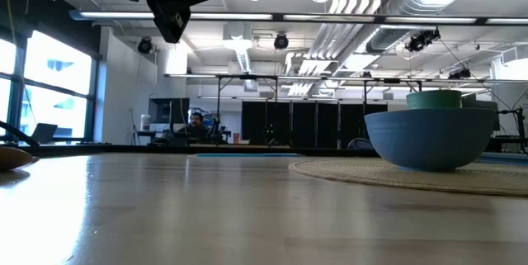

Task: Pick & Place Utensil
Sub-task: Put the blue straw into the green cup

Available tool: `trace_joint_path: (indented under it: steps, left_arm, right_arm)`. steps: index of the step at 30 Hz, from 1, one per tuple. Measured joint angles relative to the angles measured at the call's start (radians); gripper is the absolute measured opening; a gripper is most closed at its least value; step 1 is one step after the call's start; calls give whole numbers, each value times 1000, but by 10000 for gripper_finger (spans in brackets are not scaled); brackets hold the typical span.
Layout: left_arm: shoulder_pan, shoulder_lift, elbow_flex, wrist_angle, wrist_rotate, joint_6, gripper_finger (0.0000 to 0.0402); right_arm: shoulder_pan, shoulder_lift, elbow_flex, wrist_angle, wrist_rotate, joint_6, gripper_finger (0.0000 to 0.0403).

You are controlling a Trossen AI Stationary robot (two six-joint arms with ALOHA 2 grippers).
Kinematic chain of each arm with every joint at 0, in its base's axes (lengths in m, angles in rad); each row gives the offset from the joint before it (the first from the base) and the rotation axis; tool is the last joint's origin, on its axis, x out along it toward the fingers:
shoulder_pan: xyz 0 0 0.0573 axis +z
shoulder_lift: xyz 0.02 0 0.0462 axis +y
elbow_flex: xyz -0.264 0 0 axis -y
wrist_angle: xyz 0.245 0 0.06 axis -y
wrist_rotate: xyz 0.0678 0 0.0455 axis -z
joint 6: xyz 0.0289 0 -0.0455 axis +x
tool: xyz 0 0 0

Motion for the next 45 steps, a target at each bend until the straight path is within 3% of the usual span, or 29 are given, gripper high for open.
trace_joint_path:
  steps: [6,16,23,28,33,37,45]
  left_arm:
    - [0,0,0,2,-4,-3,136]
    - [0,0,0,-25,-126,-7,136]
    - [0,-39,0,-136,-213,-30,136]
    - [19,-43,0,-285,-315,-149,136]
    - [167,-43,0,-402,-287,-269,136]
    - [366,-43,0,-417,-156,-255,136]
    - [749,6,0,-417,91,-32,136]
  right_arm:
    - [-29,75,0,64,14,-165,364]
    - [-157,271,0,110,50,-503,364]
    - [-277,407,0,216,-35,-655,364]
    - [-322,464,0,260,-13,-727,364]
    - [-318,479,0,282,63,-825,364]
    - [-303,479,0,313,49,-869,364]
    - [-298,479,0,347,37,-928,364]
